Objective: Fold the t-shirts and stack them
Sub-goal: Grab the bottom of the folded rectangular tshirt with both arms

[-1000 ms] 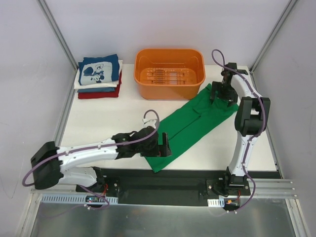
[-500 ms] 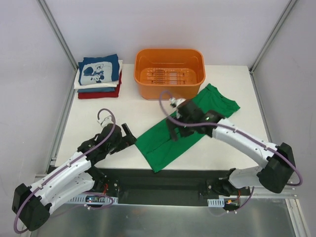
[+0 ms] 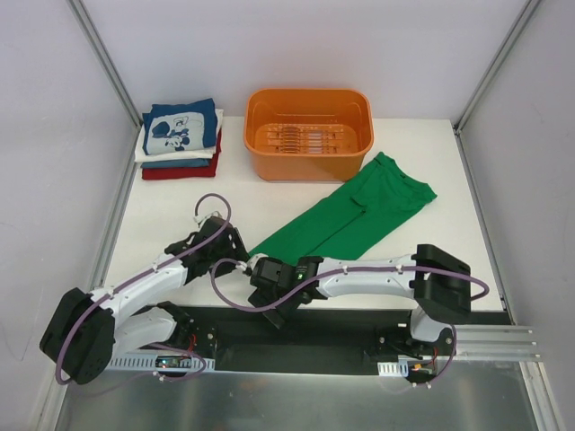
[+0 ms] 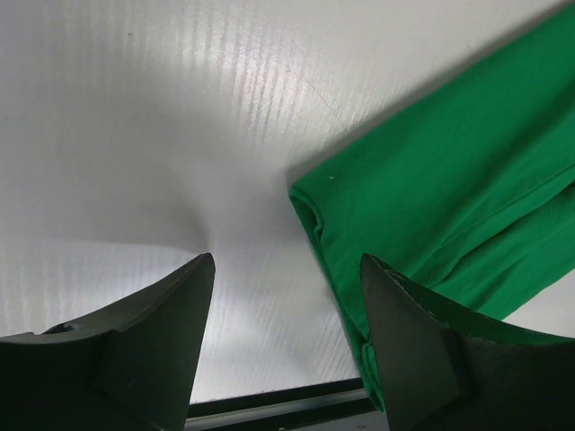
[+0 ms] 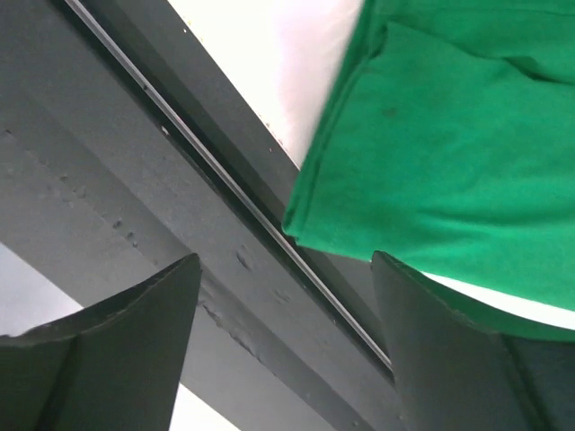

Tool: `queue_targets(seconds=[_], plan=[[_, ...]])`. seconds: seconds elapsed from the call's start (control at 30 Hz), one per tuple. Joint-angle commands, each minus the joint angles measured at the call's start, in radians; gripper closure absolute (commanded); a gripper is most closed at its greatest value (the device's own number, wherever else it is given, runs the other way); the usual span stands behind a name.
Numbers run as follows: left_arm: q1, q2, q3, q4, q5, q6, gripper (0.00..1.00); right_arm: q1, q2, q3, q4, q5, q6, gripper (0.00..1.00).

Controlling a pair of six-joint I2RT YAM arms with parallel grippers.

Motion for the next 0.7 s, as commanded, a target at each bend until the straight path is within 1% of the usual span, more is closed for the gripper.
queue_targets(seconds=[0.0,0.07,0.1,0.17,0.2,0.27,0.3,0.37,0.43,0.47,0.5,0.53,0.57,0.6,0.63,0.67], plan=[[0.011,0.059,-0.008,0.093,0.04,0.016,0.35,0.007,0.019,0.033,0.065,0.0,0.005,0.26],[0.015,0.112,0.003,0.097,0.045,0.022,0.37,0.007,0.039,0.012,0.088,-0.001,-0.009,0.31],[0.017,0.131,0.015,0.103,0.068,0.023,0.43,0.006,0.047,0.009,0.1,-0.001,-0.013,0.35],[0.021,0.183,0.029,0.108,0.082,0.033,0.47,0.007,0.064,-0.001,0.104,-0.007,-0.019,0.39],[0.023,0.201,0.04,0.111,0.083,0.034,0.52,0.007,0.067,-0.007,0.116,-0.009,-0.024,0.41],[0.027,0.249,0.051,0.116,0.086,0.036,0.56,0.007,0.076,-0.016,0.119,0.002,-0.026,0.44],[0.031,0.267,0.064,0.117,0.097,0.039,0.63,0.007,0.079,-0.019,0.116,0.006,-0.026,0.47],[0.032,0.313,0.081,0.119,0.115,0.054,0.71,0.006,0.083,-0.031,0.116,0.025,-0.024,0.52],[0.032,0.336,0.095,0.12,0.132,0.057,0.83,0.001,0.091,-0.037,0.116,0.035,-0.018,0.57],[0.032,0.341,0.095,0.12,0.137,0.057,0.87,0.0,0.097,-0.044,0.116,0.038,-0.016,0.59],[0.032,0.341,0.094,0.12,0.135,0.057,0.9,-0.002,0.102,-0.045,0.116,0.04,-0.013,0.6],[0.032,0.335,0.091,0.123,0.134,0.057,0.97,-0.003,0.119,-0.048,0.116,0.045,-0.009,0.6],[0.032,0.329,0.086,0.122,0.132,0.057,1.0,-0.005,0.129,-0.05,0.12,0.046,-0.007,0.62],[0.032,0.313,0.077,0.12,0.125,0.053,1.0,-0.009,0.151,-0.048,0.12,0.048,-0.004,0.64],[0.032,0.304,0.071,0.12,0.12,0.054,1.0,-0.012,0.156,-0.047,0.119,0.045,-0.003,0.68],[0.032,0.293,0.065,0.122,0.117,0.053,1.0,-0.014,0.159,-0.047,0.122,0.034,-0.007,0.74]])
